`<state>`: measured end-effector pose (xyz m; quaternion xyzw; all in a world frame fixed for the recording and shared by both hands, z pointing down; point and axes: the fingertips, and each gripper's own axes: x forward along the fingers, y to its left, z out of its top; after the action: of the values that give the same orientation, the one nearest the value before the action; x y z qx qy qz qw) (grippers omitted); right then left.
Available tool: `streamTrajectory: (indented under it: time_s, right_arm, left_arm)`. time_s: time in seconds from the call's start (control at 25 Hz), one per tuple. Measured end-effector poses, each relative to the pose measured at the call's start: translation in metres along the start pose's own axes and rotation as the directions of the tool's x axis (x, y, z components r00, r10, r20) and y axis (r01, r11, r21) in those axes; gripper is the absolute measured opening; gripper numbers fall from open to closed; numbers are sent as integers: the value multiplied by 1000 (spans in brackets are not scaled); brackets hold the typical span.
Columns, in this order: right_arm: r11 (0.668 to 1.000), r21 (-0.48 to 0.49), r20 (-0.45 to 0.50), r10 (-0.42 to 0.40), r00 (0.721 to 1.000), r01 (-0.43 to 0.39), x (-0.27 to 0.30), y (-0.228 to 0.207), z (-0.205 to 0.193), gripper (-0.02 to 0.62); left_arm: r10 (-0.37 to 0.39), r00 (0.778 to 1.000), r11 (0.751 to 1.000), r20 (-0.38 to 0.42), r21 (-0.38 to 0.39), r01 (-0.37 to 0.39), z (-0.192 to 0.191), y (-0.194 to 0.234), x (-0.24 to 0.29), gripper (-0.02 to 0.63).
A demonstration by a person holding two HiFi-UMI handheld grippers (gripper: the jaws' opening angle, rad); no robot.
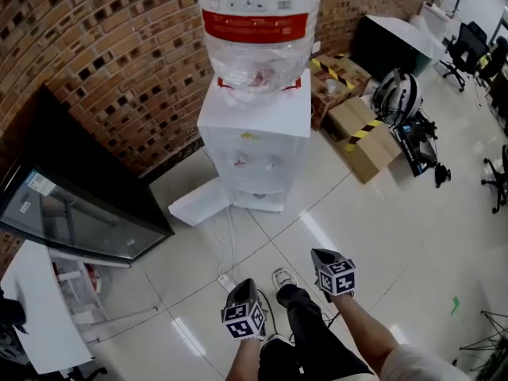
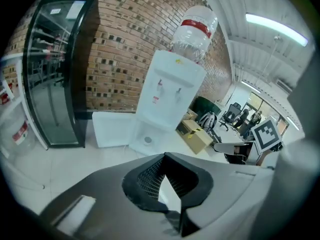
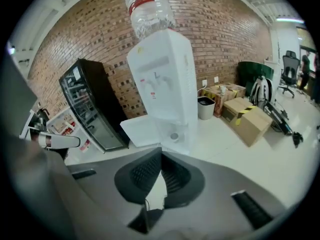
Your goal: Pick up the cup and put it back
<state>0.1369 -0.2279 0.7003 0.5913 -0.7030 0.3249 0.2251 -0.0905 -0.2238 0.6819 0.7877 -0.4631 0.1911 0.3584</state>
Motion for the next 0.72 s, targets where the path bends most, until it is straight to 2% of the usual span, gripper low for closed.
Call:
streamTrajectory:
  time_s: [0.12, 0.32, 0.56, 0.72]
  right_arm:
    - [999, 34, 38, -3, 999, 1, -69, 17, 20, 8]
    - [1000, 25, 109, 16, 994, -19, -160, 54, 63, 8]
    - [999, -20, 165, 48, 985, -45, -256, 92, 95, 8]
    - [992, -82, 184, 113, 976, -99, -302, 119, 105, 8]
  left_arm:
    - [-13, 1000, 1000, -7, 25, 13, 20, -36, -53, 0]
    - [-45, 998, 996, 32, 83, 42, 62, -84, -129, 0]
    - [-85, 992, 994, 92, 80, 78, 87, -125, -206, 0]
    - [-87, 985, 995, 152, 54, 79, 102, -145, -247, 0]
